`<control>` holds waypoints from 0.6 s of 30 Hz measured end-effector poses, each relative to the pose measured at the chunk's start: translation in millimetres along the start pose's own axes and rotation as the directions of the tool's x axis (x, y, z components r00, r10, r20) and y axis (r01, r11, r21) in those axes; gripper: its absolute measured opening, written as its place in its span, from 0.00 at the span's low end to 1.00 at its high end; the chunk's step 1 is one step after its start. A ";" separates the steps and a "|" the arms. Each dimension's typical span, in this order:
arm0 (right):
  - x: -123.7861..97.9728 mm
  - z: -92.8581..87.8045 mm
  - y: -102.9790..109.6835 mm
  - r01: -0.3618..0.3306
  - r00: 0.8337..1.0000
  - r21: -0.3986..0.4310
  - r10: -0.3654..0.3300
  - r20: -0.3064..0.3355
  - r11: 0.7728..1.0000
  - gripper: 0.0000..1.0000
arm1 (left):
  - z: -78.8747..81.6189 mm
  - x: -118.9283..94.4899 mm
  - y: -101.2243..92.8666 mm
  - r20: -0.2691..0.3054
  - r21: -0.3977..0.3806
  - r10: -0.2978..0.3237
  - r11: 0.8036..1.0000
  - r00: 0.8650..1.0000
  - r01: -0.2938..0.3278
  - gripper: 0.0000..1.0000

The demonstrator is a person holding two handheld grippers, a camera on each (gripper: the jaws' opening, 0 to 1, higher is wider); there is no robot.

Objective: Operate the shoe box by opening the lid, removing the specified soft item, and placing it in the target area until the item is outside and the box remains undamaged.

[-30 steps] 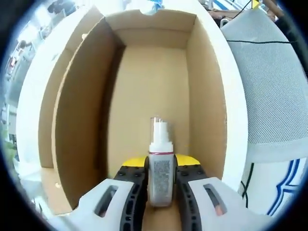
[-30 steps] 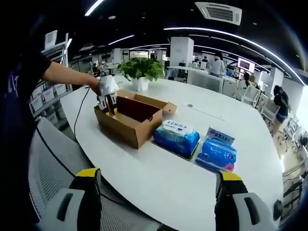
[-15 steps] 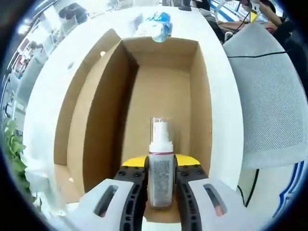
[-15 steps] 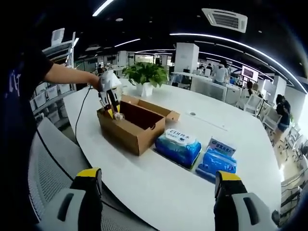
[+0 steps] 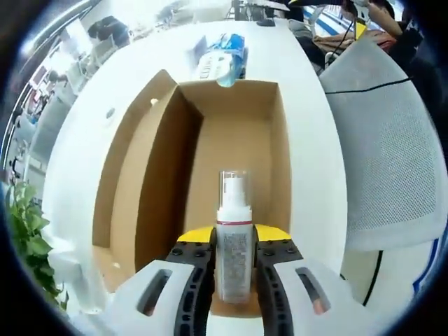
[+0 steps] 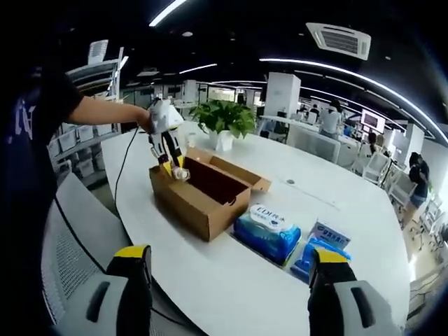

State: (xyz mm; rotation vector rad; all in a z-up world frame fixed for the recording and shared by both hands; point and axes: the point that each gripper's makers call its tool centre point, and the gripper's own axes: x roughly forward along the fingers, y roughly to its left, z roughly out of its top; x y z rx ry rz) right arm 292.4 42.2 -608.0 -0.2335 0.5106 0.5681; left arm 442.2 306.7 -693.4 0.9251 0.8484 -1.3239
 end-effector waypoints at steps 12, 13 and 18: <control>12.3 20.5 15.2 -0.048 0.997 -0.060 0.051 0.051 0.997 0.86 | 27.0 -18.9 -14.5 0.064 0.041 0.017 0.999 0.998 -0.020 0.19; 13.3 22.2 16.6 -0.053 0.997 -0.065 0.056 0.053 0.996 0.85 | 29.4 -20.0 -16.3 0.068 0.045 0.015 0.999 0.998 -0.018 0.19; 18.6 31.1 24.5 -0.082 0.994 -0.089 0.088 0.071 0.993 0.83 | 42.4 -26.7 -24.5 0.095 0.063 0.017 0.998 0.995 -0.023 0.19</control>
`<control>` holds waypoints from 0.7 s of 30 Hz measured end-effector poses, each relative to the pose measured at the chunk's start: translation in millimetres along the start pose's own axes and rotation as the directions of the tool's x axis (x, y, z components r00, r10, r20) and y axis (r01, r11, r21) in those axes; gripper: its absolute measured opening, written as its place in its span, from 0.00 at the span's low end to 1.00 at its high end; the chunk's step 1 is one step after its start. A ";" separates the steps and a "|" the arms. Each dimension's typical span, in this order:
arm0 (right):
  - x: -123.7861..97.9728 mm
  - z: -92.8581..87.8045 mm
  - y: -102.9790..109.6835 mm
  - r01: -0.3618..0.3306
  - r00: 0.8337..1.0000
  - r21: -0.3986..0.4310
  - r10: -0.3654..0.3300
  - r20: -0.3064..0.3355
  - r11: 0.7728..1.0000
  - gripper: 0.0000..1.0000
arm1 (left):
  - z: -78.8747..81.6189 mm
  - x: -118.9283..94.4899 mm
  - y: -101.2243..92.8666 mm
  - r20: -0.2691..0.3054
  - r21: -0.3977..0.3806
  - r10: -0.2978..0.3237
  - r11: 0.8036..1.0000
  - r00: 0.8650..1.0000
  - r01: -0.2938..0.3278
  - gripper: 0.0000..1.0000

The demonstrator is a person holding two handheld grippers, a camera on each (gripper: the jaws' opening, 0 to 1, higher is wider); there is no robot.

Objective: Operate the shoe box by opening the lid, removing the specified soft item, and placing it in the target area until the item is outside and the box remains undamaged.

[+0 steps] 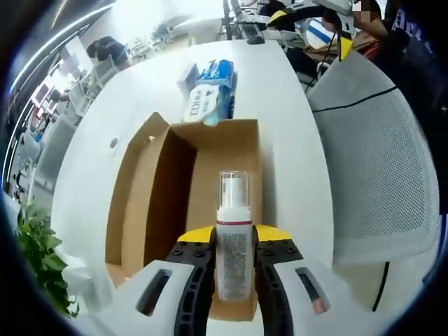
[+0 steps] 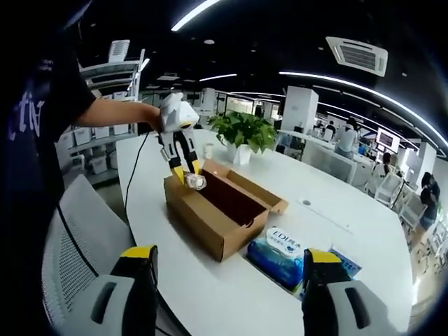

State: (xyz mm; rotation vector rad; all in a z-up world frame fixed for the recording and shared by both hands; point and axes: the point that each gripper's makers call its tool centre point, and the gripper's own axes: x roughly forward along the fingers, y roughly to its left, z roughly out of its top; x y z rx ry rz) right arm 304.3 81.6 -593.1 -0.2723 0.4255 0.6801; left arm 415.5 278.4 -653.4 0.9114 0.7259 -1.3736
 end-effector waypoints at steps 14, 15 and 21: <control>18.4 17.6 21.1 -0.082 0.996 -0.047 0.083 0.032 0.996 0.78 | 23.1 -9.1 -20.8 0.050 -0.001 -0.005 1.000 0.999 0.005 0.19; 19.7 18.8 22.8 -0.088 0.995 -0.052 0.090 0.035 0.995 0.78 | 24.0 -9.1 -22.0 0.051 -0.001 -0.005 1.000 0.999 0.005 0.19; 25.4 24.6 29.9 -0.116 0.992 -0.072 0.119 0.044 0.991 0.75 | 32.4 -11.0 -29.9 0.071 0.002 -0.008 1.000 0.997 0.007 0.19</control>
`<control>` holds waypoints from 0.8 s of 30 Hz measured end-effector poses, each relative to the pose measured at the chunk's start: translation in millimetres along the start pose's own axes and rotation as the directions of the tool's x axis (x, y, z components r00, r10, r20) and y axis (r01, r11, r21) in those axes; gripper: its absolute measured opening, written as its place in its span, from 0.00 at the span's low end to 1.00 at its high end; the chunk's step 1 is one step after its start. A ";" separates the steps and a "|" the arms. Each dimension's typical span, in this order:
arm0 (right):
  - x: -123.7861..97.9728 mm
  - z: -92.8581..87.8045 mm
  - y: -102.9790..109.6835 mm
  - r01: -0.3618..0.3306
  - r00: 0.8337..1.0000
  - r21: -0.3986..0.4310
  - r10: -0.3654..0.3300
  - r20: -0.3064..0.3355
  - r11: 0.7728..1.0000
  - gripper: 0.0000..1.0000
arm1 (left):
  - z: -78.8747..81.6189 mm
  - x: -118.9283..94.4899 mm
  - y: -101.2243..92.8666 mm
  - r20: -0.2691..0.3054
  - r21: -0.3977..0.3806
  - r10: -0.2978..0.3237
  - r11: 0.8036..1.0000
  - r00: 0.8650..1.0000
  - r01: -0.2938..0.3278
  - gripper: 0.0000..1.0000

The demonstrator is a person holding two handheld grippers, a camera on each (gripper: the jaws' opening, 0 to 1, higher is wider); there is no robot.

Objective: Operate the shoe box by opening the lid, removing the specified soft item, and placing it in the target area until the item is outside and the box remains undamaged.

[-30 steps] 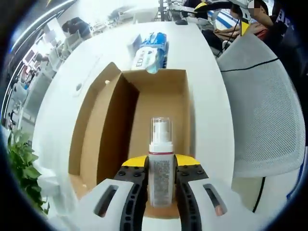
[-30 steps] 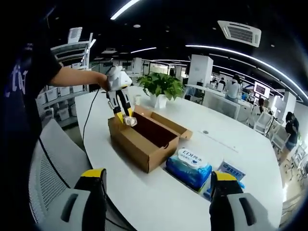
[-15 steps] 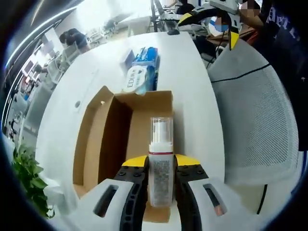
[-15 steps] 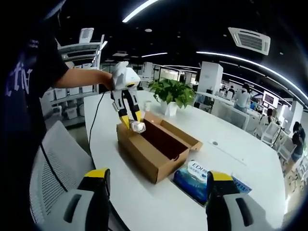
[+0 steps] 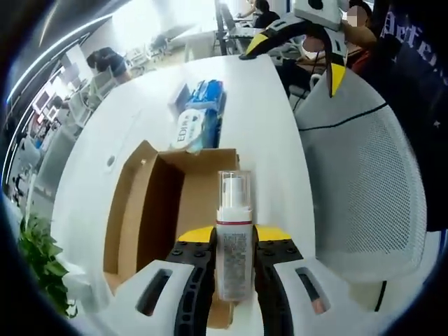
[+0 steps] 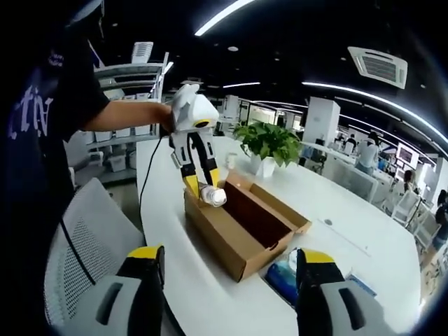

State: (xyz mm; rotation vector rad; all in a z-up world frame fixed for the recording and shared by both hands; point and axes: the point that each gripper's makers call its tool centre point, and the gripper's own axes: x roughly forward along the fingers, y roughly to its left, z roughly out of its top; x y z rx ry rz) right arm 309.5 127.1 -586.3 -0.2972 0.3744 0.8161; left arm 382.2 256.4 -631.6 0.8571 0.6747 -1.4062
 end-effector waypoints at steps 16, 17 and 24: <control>8.0 8.5 13.0 -0.067 0.998 -0.036 0.068 0.019 0.997 0.68 | 17.2 11.0 -25.6 0.041 0.021 -0.030 0.999 0.999 0.029 0.19; 8.6 9.1 14.4 -0.073 0.997 -0.039 0.074 0.020 0.997 0.68 | 18.3 11.2 -27.3 0.045 0.021 -0.032 0.999 0.998 0.031 0.19; 13.6 14.3 24.8 -0.118 0.993 -0.069 0.120 0.023 0.991 0.64 | 22.2 18.9 -38.5 0.068 0.025 -0.036 0.999 0.997 0.035 0.19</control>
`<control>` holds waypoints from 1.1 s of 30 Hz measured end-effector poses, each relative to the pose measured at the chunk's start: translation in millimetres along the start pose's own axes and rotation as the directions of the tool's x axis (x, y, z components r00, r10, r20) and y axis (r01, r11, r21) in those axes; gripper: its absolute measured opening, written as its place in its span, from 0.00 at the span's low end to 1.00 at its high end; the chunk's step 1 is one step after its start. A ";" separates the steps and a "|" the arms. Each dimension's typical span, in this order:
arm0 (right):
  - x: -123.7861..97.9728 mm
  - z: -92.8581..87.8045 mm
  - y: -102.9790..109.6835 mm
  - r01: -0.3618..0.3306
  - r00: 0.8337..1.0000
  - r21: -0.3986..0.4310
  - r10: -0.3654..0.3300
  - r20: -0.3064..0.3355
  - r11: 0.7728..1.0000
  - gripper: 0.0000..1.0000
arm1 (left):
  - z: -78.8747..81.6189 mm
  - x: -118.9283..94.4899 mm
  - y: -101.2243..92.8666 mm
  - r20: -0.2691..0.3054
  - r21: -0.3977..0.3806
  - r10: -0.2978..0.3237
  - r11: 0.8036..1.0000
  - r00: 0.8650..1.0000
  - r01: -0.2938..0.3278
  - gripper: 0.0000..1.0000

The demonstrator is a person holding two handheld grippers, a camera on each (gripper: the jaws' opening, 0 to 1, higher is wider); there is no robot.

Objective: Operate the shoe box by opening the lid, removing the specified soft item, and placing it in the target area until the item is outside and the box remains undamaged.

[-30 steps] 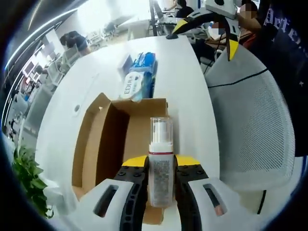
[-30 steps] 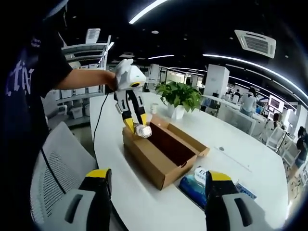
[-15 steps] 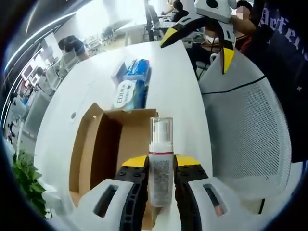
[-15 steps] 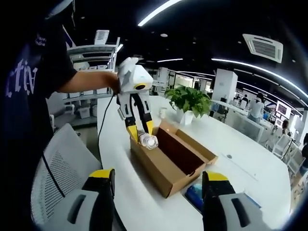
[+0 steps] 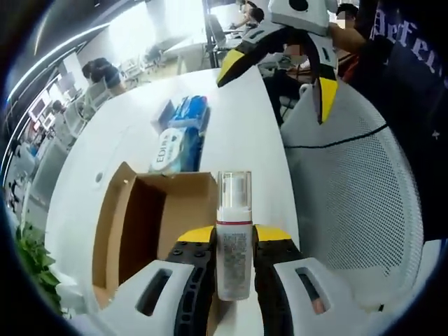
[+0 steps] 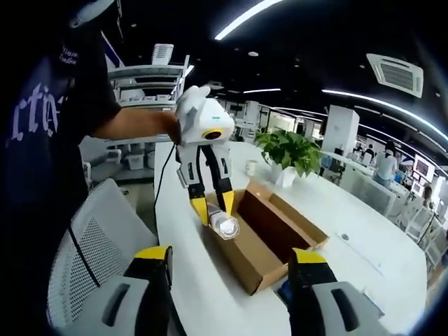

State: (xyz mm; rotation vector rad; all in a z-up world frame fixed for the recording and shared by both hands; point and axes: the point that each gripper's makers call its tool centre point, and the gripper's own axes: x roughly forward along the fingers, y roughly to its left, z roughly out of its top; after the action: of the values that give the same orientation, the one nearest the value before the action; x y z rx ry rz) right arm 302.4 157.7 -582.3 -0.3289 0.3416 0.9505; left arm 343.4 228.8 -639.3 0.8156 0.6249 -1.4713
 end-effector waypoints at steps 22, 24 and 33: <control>11.9 4.2 14.6 -0.079 0.997 -0.065 0.080 0.009 0.995 0.47 | 18.5 13.4 -20.1 0.072 0.000 -0.034 0.999 0.997 0.034 0.19; 13.2 3.7 16.3 -0.090 0.996 -0.072 0.091 0.010 0.993 0.46 | 22.4 13.8 -21.9 0.083 0.010 -0.042 0.999 0.996 0.041 0.19; 18.6 1.6 18.9 -0.119 0.993 -0.096 0.120 0.003 0.988 0.41 | 30.6 13.7 -28.1 0.112 0.028 -0.081 0.997 0.990 0.078 0.19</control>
State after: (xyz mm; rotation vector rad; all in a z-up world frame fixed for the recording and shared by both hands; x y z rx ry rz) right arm 296.8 182.1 -591.0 -0.3949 0.3104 1.0882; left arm 312.3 198.3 -634.4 0.7272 0.5614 -1.5885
